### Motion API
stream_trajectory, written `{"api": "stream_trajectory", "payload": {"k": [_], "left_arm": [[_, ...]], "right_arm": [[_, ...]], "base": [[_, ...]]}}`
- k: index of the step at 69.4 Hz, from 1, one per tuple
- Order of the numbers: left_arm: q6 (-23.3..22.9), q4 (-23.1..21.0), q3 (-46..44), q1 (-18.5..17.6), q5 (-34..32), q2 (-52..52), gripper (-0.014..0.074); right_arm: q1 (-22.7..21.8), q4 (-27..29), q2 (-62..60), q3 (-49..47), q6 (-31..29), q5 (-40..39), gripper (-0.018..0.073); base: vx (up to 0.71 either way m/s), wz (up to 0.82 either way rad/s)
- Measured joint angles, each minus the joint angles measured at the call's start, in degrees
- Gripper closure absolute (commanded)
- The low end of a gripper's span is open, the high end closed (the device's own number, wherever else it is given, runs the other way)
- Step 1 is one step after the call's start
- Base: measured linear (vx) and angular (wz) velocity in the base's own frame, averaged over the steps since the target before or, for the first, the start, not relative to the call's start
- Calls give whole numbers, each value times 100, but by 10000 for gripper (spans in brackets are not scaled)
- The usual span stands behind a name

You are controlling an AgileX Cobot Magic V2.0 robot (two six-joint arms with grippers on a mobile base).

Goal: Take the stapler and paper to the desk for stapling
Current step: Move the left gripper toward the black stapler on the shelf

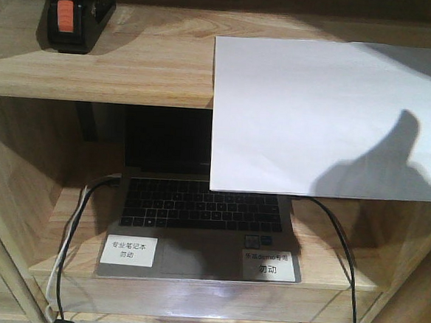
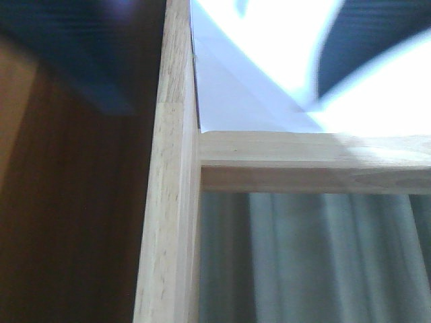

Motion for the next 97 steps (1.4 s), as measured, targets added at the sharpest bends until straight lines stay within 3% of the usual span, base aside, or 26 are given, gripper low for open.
{"api": "stream_trajectory", "payload": {"k": [16, 24, 48, 57, 69, 97], "left_arm": [[0, 0, 0, -232, 0, 0, -120], [0, 1, 0, -558, -5, 0, -116], [176, 1, 0, -2661, -322, 13, -99], [179, 1, 0, -3151, -386, 161, -92], [185, 1, 0, -3385, -379, 371, -85], [16, 43, -105, -3396, -348, 622, -84]], "right_arm": [[0, 5, 0, 0, 0, 4, -137], [0, 5, 0, 0, 0, 4, -103], [0, 5, 0, 0, 0, 4, 58], [0, 5, 0, 0, 0, 4, 96], [0, 5, 0, 0, 0, 4, 122], [0, 6, 0, 0, 0, 4, 126]], "base": [[0, 0], [0, 0], [0, 0], [0, 0], [0, 0], [0, 0]]}}
